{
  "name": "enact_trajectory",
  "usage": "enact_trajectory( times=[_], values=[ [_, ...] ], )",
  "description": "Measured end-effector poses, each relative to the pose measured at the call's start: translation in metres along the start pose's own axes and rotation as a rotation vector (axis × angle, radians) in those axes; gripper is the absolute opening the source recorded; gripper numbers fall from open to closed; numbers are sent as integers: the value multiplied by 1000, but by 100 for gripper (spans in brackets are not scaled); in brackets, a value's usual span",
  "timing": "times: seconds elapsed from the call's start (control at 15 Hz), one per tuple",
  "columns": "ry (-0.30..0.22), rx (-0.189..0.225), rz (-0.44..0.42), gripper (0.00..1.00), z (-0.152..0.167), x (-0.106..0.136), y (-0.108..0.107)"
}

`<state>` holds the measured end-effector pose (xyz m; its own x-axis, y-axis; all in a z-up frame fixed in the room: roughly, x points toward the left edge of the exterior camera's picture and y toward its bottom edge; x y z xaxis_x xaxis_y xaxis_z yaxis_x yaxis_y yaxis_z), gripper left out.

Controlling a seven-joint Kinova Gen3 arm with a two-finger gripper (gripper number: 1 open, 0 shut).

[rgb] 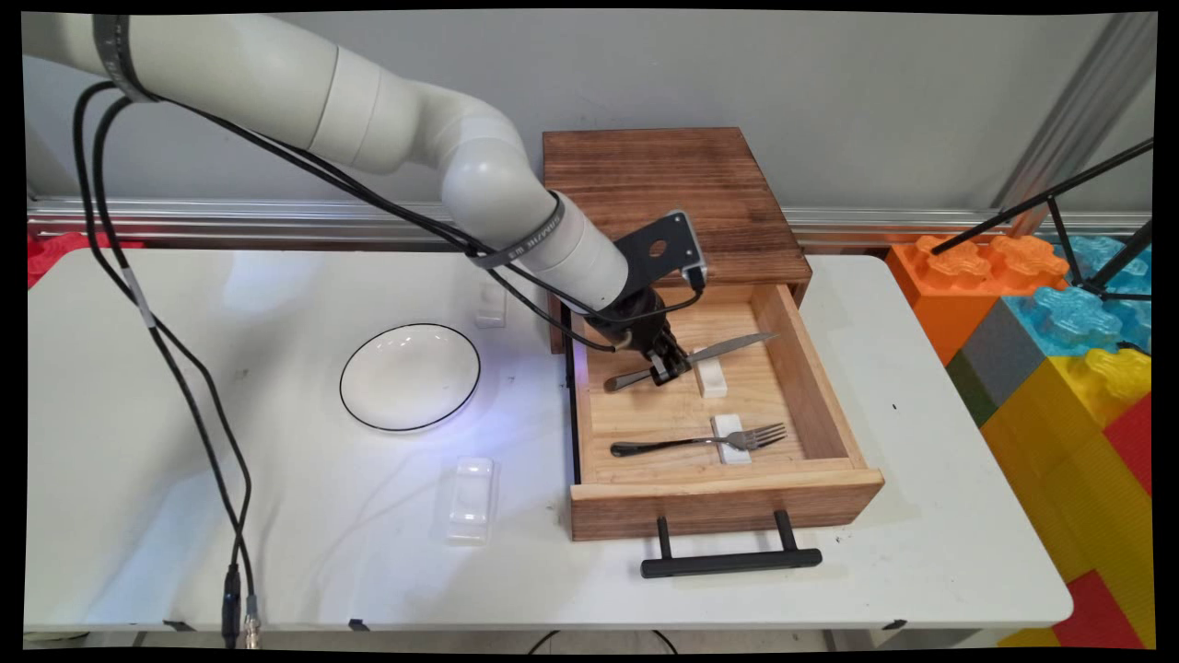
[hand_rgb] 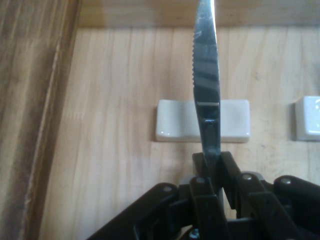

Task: Place the picked object into the drawer

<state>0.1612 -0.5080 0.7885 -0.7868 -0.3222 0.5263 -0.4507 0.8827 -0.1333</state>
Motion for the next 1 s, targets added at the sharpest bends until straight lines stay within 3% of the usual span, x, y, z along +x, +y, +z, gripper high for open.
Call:
enact_trajectory(
  times=[1.0],
  values=[
    [15, -12, 51, 0, 14, -7, 3]
  ],
)
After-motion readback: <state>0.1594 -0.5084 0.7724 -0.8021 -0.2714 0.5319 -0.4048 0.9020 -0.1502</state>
